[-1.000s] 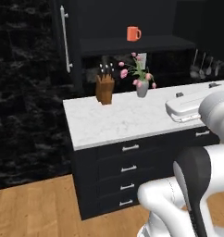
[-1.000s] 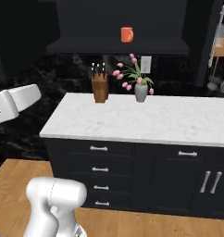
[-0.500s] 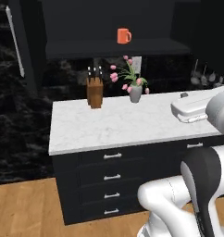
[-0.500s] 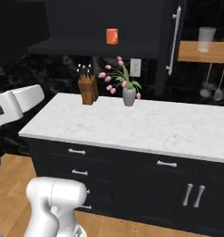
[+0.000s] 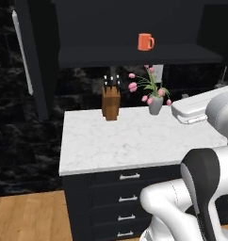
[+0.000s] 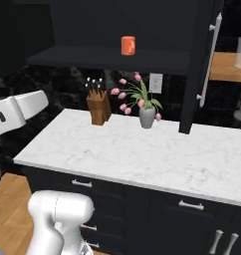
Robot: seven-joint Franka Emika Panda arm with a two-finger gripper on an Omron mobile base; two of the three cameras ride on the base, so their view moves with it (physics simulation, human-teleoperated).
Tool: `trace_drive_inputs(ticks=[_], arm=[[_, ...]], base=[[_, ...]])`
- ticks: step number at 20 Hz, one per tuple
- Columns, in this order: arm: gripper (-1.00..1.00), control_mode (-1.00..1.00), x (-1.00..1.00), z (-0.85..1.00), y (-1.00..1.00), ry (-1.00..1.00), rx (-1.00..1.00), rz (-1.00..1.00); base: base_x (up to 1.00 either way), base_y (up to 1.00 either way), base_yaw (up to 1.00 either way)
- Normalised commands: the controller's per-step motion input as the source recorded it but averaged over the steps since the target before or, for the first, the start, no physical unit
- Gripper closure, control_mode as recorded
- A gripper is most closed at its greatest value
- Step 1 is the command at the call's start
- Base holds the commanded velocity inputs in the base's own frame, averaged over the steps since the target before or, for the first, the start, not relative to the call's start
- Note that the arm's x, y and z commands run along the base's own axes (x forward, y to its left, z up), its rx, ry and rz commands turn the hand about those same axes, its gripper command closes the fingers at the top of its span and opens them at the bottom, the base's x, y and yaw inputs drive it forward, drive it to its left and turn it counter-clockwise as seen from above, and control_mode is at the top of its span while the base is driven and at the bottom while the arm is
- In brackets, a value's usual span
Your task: Gather all objects into one cabinet and sort the glasses and bowls to opposite sides.
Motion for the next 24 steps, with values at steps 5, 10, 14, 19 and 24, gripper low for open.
trace_drive_inputs(ticks=[5, 10, 14, 19, 24], arm=[[-1.00, 1.00, 0.00, 0.00, 0.00, 0.00, 0.00, 0.00], [-1.00, 1.00, 0.00, 0.00, 0.00, 0.00, 0.00, 0.00], [-1.00, 1.00, 0.00, 0.00, 0.00, 0.00, 0.00, 0.00], [-1.00, 1.00, 0.00, 0.00, 0.00, 0.00, 0.00, 0.00], [-1.00, -1.00, 0.02, -0.03, -0.02, 0.10, 0.02, 0.00]], base=[[0.64, -0.31, 0.15], [0.77, -0.51, 0.17], [0.04, -0.23, 0.14], [0.00, -0.01, 0.09], [0.00, 0.00, 0.04]])
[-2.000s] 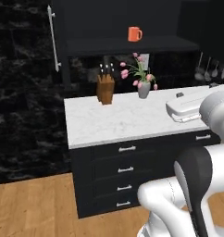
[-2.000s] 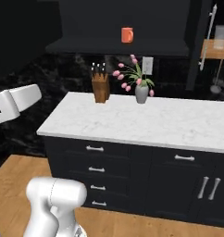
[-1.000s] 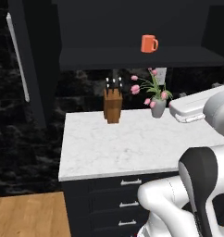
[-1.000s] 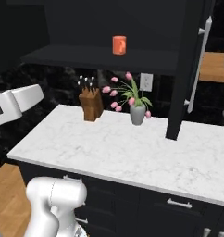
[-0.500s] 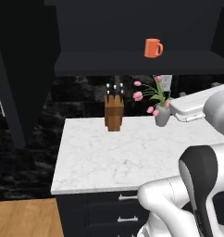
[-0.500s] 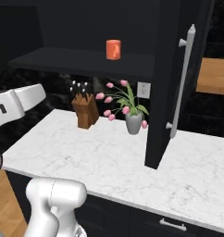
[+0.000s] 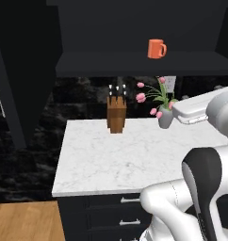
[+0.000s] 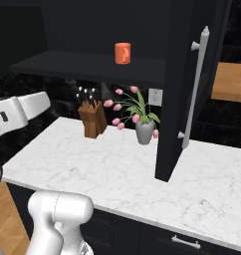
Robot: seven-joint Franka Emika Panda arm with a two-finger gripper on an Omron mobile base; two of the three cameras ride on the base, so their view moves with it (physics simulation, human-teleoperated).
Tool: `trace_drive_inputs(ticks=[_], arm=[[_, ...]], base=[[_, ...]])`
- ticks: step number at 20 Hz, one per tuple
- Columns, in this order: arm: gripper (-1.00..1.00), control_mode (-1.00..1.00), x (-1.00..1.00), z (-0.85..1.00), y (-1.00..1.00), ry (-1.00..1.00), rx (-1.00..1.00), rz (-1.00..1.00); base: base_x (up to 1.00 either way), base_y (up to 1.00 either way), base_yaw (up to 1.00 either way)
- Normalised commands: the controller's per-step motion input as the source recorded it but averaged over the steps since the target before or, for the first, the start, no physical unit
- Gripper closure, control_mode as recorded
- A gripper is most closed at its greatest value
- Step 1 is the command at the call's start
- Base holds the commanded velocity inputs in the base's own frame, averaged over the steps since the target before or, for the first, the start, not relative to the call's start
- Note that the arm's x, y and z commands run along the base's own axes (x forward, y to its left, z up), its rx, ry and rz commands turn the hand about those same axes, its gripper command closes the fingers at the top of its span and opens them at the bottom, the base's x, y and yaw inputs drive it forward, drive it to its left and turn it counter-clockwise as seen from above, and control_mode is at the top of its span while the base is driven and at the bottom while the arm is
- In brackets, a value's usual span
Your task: Gather all objects into one cabinet and sort the glasses and bowls to opposite sides.
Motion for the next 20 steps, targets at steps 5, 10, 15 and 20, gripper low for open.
trace_drive_inputs(ticks=[5, 10, 15, 20], arm=[[-1.00, -1.00, 0.27, -0.10, -0.22, 0.50, 0.20, 0.04], [-1.00, -1.00, -0.48, 0.17, -0.38, 0.06, 0.22, 0.19], [-1.00, -1.00, -0.62, 0.29, -0.19, 0.01, 0.13, 0.27], [-1.00, -1.00, 0.14, 0.18, 0.20, 0.18, -0.02, 0.02]], base=[[0.00, 0.00, 0.00], [0.00, 0.00, 0.00], [0.00, 0.00, 0.00], [0.00, 0.00, 0.00]])
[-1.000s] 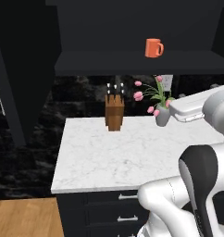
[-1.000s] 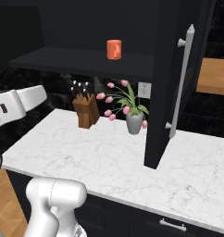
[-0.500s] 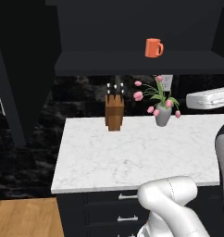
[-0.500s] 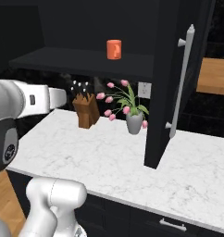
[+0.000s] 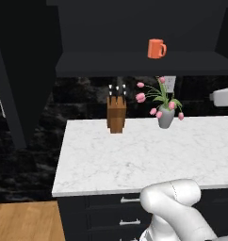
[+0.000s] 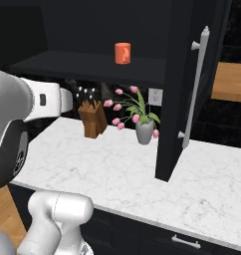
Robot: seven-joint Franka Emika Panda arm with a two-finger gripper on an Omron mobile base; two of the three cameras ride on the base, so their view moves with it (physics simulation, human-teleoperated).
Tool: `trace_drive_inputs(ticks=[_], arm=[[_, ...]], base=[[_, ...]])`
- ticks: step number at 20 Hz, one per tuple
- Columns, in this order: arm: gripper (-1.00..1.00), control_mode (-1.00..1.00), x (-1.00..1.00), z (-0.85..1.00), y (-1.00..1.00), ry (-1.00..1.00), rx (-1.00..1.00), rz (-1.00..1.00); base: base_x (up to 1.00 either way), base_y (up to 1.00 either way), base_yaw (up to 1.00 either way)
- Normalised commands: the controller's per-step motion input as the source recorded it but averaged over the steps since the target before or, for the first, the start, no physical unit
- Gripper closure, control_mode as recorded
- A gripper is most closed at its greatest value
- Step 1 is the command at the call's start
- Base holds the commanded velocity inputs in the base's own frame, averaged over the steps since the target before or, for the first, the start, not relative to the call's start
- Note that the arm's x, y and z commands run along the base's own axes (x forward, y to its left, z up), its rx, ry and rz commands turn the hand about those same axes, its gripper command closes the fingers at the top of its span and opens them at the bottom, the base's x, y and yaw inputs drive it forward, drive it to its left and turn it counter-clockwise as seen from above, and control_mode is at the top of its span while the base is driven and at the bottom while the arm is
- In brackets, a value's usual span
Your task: Gather all objects into one cabinet and sort the glasses and bowls to opposite sides.
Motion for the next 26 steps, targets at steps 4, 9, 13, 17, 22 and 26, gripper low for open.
trace_drive_inputs(ticks=[4, 9, 13, 17, 22, 26], arm=[[-1.00, -1.00, 0.43, 0.56, 0.36, 0.27, 0.00, 0.00], [-1.00, -1.00, 0.32, 0.19, 0.00, 0.14, 0.00, -0.07], [-1.00, -1.00, 0.19, -0.03, 0.00, 0.00, 0.00, -0.02], [-1.00, -1.00, 0.22, -0.27, 0.00, -0.08, -0.08, 0.00], [-1.00, -1.00, 0.13, -0.11, 0.00, -0.24, -0.18, 0.00], [-1.00, -1.00, 0.24, -0.07, 0.00, -0.21, -0.13, -0.01]], base=[[0.00, 0.00, 0.00], [0.00, 0.00, 0.00], [0.00, 0.00, 0.00], [0.00, 0.00, 0.00], [0.00, 0.00, 0.00], [0.00, 0.00, 0.00]])
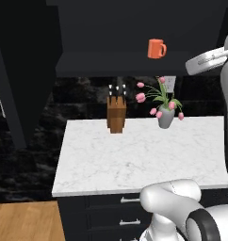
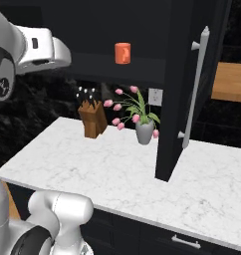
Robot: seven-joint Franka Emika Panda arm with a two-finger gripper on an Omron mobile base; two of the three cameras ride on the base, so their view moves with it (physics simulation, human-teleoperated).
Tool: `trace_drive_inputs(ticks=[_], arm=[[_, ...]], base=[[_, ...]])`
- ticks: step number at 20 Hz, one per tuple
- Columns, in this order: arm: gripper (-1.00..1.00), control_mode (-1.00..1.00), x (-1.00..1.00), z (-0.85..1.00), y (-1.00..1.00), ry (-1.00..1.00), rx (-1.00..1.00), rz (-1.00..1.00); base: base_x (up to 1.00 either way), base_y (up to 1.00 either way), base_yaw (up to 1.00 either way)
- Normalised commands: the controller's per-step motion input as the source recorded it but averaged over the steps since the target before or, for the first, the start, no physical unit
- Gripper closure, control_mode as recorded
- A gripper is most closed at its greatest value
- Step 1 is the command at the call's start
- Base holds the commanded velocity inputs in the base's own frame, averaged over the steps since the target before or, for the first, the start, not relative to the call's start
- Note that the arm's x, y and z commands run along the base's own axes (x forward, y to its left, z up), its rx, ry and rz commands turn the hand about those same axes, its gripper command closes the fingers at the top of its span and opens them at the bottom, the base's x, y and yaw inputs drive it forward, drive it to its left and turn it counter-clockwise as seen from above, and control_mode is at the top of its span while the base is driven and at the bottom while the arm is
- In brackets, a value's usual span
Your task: Gather all objects into one cabinet and sort the glasses and bowls to opposite sides.
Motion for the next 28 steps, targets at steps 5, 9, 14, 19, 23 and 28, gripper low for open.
trace_drive_inputs(ticks=[5, 9, 14, 19, 23, 28], arm=[[-1.00, -1.00, 0.40, -0.23, -0.10, 0.00, 0.06, -0.26], [-1.00, -1.00, 0.81, -0.01, -0.01, 0.00, 0.04, -0.44], [-1.00, -1.00, 0.65, 0.00, -0.09, 0.00, 0.00, -0.24], [-1.00, -1.00, 0.57, 0.04, -0.49, 0.01, 0.02, 0.00], [-1.00, -1.00, 0.30, 0.10, -0.45, 0.02, 0.09, 0.00], [-1.00, -1.00, 0.16, -0.05, -0.23, 0.00, 0.00, 0.03]], base=[[0.00, 0.00, 0.00], [0.00, 0.00, 0.00], [0.00, 0.00, 0.00], [0.00, 0.00, 0.00], [0.00, 0.00, 0.00], [0.00, 0.00, 0.00]])
